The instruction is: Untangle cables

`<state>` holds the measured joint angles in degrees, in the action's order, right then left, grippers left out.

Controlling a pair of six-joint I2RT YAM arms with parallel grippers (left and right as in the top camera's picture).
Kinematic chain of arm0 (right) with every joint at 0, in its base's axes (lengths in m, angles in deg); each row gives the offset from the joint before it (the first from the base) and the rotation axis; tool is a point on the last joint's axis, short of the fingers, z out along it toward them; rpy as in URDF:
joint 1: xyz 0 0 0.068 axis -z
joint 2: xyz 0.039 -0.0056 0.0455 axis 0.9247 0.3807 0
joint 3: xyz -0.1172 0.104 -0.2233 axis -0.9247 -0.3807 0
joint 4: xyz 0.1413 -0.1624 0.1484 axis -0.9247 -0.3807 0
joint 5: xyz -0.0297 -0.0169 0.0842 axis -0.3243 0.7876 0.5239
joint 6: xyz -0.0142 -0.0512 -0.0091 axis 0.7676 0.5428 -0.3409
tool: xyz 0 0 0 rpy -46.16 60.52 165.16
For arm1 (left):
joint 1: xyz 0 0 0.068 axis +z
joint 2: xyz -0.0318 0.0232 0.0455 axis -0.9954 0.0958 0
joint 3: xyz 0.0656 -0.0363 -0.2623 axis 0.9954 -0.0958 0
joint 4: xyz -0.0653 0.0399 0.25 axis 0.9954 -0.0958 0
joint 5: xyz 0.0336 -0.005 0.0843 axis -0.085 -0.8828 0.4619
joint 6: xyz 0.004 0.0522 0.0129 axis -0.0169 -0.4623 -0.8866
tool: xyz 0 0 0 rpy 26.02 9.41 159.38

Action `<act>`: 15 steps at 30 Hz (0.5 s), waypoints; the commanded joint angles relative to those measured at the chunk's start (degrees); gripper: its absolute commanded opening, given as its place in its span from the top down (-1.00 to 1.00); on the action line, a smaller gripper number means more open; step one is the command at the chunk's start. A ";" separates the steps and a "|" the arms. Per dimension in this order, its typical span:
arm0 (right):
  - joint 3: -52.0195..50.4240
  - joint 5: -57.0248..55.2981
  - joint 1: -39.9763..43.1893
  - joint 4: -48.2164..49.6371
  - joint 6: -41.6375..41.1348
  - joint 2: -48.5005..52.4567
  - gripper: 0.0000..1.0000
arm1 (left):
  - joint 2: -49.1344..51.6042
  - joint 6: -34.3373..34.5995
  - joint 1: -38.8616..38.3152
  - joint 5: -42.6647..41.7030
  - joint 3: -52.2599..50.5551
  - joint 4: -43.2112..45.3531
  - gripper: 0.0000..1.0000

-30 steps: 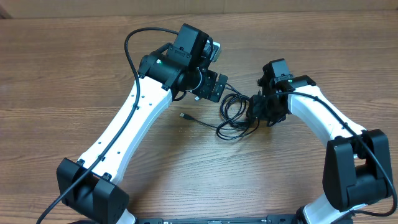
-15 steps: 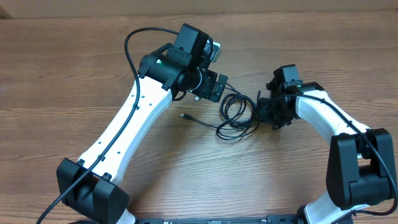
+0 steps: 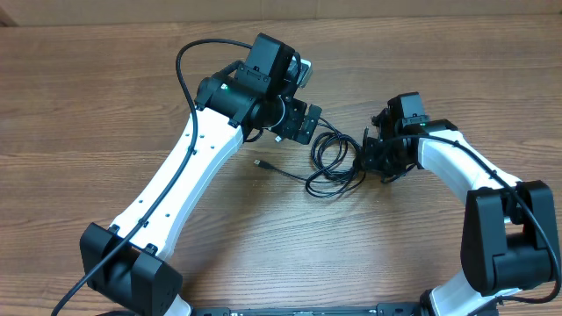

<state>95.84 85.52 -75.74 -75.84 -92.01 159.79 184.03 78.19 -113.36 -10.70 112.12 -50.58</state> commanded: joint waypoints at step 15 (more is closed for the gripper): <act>-0.24 0.48 0.17 -1.97 0.22 0.00 0.92 | -1.49 0.57 -0.02 0.59 0.52 -0.04 -0.99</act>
<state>95.75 85.90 -75.74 -77.05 -91.79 159.79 184.03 78.19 -113.36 -10.70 112.12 -50.58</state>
